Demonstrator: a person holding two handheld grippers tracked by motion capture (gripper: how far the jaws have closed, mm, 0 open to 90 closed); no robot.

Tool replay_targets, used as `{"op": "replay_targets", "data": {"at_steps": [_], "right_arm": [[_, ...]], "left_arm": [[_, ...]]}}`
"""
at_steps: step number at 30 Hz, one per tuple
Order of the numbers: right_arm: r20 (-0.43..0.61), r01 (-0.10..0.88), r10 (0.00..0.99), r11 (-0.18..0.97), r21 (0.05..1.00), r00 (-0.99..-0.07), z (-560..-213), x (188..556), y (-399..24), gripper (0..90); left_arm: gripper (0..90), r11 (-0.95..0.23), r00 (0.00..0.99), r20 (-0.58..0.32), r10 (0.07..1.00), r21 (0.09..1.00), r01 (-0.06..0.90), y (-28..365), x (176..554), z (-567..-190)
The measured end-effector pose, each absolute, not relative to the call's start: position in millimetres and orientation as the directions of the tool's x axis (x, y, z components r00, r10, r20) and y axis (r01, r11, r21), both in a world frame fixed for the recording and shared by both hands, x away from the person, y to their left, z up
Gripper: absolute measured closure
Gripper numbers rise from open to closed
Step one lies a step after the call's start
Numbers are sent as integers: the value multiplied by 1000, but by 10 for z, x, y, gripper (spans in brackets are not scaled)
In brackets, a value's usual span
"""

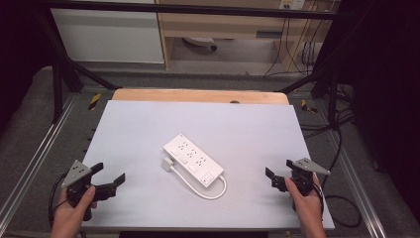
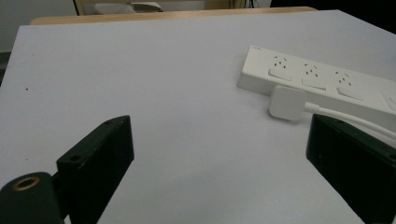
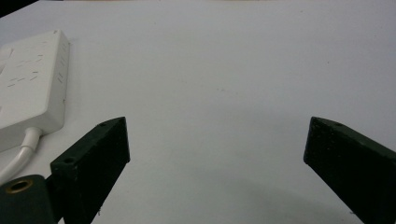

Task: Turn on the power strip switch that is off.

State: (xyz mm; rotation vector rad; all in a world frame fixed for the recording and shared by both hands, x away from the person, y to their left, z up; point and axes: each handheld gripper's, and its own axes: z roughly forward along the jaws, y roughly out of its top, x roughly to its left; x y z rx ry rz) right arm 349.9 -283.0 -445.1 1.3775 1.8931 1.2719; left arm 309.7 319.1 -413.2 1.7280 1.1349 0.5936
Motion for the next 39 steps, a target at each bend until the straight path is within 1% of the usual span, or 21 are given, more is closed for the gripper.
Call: {"op": "replay_targets", "data": {"at_steps": [2, 8, 14, 19, 28, 35, 39], "right_arm": [[149, 475, 912, 56, 878, -382, -4441, 3493, -2826, 70], [130, 469, 914, 72, 880, -384, -4413, 3488, -2822, 58], [142, 510, 902, 95, 855, -407, -4385, 3502, -2781, 51], [130, 498, 899, 106, 861, -418, -4363, 3484, -2762, 44], [137, 483, 896, 95, 871, -423, -4342, 3475, -2753, 37], [173, 462, 888, 50, 885, -427, -4279, 3455, -2729, 36], [174, 447, 885, 44, 893, -433, -4227, 3447, -2682, 34]], "left_arm": [[76, -119, 449, -98, 888, 895, 430, 3183, 3098, -4134], [78, -115, 443, -98, 891, 895, 430, 3182, 3109, -4132], [78, -122, 447, -97, 889, 892, 436, 3162, 3120, -4142], [77, -125, 452, -96, 887, 892, 434, 3158, 3116, -4137], [77, -128, 453, -95, 886, 890, 437, 3148, 3118, -4141], [77, -135, 460, -92, 883, 889, 438, 3136, 3114, -4146], [77, -136, 460, -91, 883, 889, 438, 3134, 3111, -4146]]}}
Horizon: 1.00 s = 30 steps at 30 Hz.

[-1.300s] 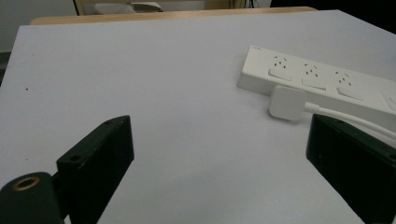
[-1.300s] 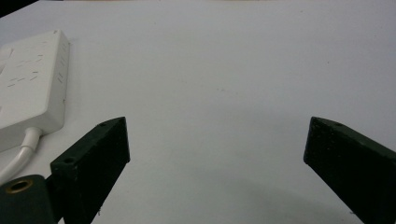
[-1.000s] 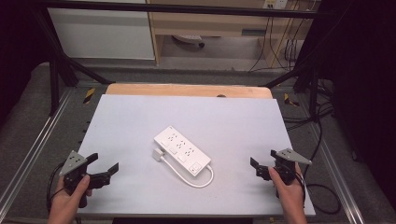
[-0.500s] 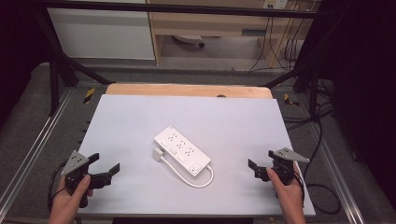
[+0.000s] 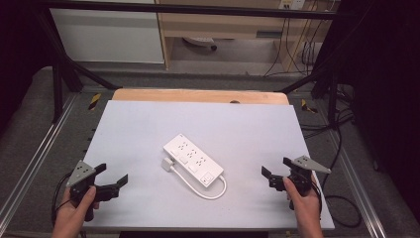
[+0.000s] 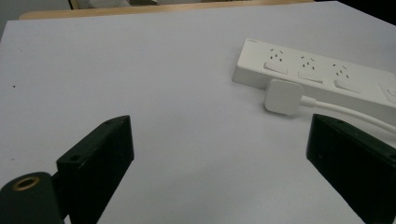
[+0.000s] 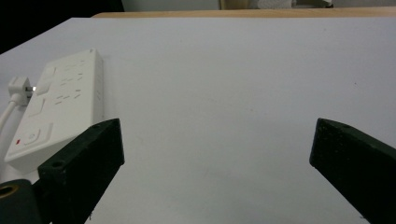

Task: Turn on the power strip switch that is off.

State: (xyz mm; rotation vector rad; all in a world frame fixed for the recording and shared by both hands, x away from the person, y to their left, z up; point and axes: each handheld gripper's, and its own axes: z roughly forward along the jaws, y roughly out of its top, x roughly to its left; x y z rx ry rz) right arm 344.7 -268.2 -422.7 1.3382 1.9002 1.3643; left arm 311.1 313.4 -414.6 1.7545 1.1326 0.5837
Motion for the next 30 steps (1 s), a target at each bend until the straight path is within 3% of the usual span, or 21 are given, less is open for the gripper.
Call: {"op": "replay_targets", "data": {"at_steps": [12, 30], "right_arm": [[119, 396, 862, 100, 913, -492, -3933, 3493, -2375, 29], [138, 377, 841, 83, 923, -524, -3763, 3595, -2126, 32]], "left_arm": [[77, -141, 463, -89, 882, 887, 440, 3128, 3109, -4151], [72, -141, 459, -87, 884, 886, 441, 3139, 3102, -4150]]}}
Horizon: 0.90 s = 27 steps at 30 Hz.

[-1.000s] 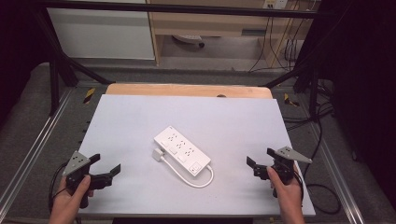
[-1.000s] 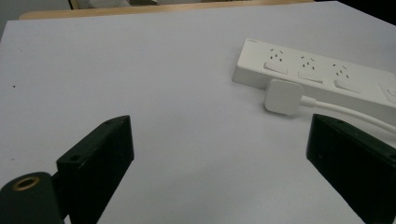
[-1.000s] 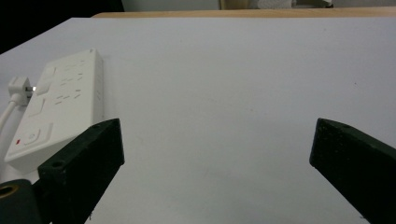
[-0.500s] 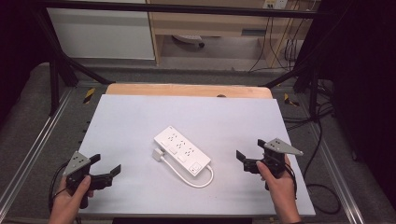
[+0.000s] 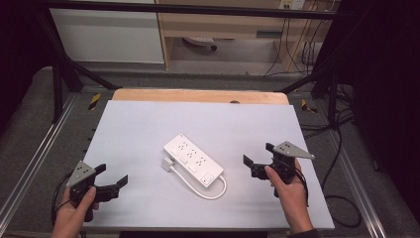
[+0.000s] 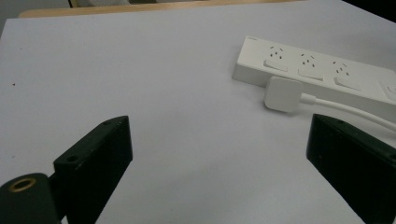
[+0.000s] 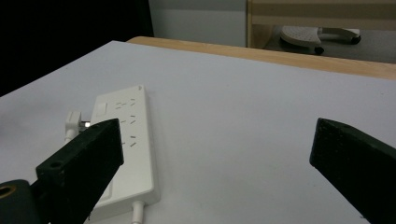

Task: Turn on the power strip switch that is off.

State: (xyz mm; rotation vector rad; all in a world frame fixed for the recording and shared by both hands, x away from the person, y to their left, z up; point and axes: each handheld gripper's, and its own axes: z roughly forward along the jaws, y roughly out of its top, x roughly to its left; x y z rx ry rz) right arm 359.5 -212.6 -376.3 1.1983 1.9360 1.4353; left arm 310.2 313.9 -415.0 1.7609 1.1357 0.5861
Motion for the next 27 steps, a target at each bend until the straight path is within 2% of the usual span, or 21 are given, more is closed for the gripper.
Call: {"op": "replay_targets", "data": {"at_steps": [27], "right_arm": [[150, 361, 810, 80, 929, -567, -3539, 3854, -1690, 26]], "left_arm": [[63, -148, 473, -90, 877, 884, 443, 3114, 3101, -4150]]}}
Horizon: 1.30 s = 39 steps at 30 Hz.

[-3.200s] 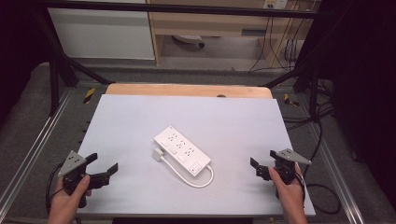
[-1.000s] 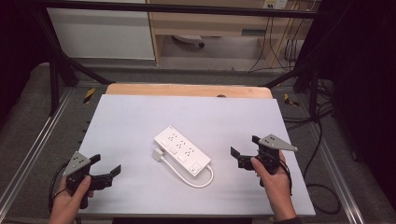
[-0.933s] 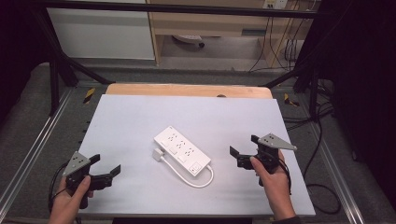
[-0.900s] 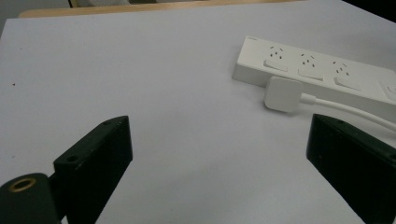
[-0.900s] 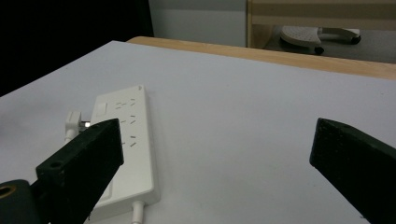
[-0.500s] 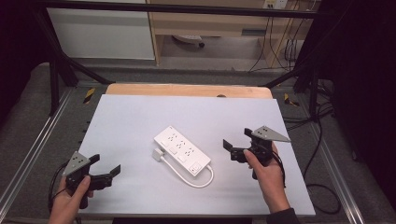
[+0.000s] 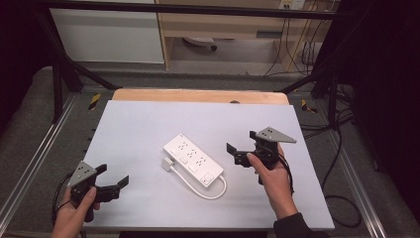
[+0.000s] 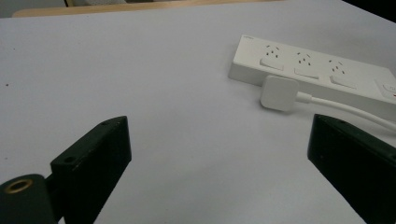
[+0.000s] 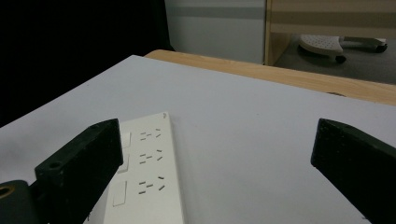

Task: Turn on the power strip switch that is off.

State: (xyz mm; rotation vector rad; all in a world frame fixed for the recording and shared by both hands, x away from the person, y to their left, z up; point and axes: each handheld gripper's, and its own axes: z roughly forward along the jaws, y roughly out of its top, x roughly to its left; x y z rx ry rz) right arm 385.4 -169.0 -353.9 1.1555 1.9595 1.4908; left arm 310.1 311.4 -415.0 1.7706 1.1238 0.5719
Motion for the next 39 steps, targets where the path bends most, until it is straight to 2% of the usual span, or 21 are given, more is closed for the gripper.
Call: {"op": "replay_targets", "data": {"at_steps": [10, 12, 14, 18, 19, 21, 29, 35, 39], "right_arm": [[147, 359, 801, 90, 929, -580, -3524, 3869, -1580, 31], [154, 359, 798, 83, 930, -582, -3513, 3889, -1536, 63], [152, 356, 795, 85, 931, -587, -3508, 3898, -1503, 119], [136, 331, 792, 88, 939, -596, -3498, 3900, -1438, 298], [136, 331, 792, 88, 939, -596, -3498, 3900, -1438, 298], [109, 312, 786, 110, 944, -608, -3500, 3887, -1381, 441], [57, 265, 766, 150, 953, -640, -3532, 3854, -1231, 771], [52, 268, 743, 174, 948, -667, -3590, 3876, -1091, 887], [44, 265, 725, 194, 944, -688, -3633, 3877, -984, 900]], "left_arm": [[63, -147, 471, -90, 877, 884, 443, 3118, 3103, -4146], [63, -149, 473, -89, 877, 884, 443, 3116, 3100, -4145], [63, -153, 474, -86, 876, 884, 443, 3118, 3102, -4145], [63, -151, 474, -88, 876, 884, 443, 3114, 3101, -4146], [64, -151, 474, -88, 876, 884, 443, 3114, 3101, -4146], [63, -155, 475, -85, 876, 883, 444, 3111, 3099, -4147], [63, -154, 477, -87, 875, 883, 443, 3107, 3098, -4146], [63, -156, 471, -81, 878, 882, 444, 3112, 3100, -4150], [65, -152, 469, -84, 879, 883, 444, 3118, 3098, -4144]]}}
